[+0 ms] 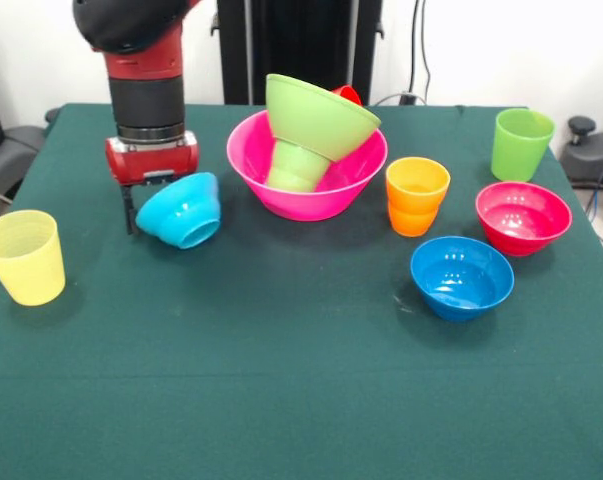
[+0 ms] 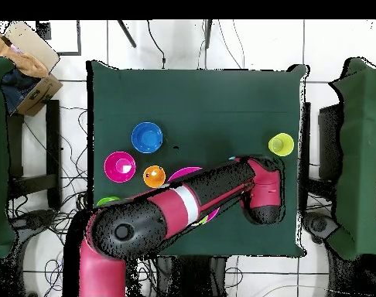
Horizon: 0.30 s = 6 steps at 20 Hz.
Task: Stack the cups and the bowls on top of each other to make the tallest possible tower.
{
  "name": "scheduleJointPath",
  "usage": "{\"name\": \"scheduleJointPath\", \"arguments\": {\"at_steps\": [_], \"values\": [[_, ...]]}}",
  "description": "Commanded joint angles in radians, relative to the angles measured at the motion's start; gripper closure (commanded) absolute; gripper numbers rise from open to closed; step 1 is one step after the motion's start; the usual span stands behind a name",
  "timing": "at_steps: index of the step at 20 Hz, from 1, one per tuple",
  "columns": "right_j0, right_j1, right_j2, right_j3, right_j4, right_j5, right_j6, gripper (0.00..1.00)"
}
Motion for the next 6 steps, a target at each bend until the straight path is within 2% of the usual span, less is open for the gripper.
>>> {"name": "scheduleJointPath", "arguments": {"at_steps": [1, 2, 6], "values": [[-0.028, 0.088, 0.191, -0.024, 0.022, 0.086, -0.171, 0.00], [-0.027, 0.085, 0.193, -0.025, 0.026, 0.085, -0.177, 1.00], [-0.031, 0.078, 0.196, -0.016, 0.056, 0.086, -0.242, 1.00]]}}
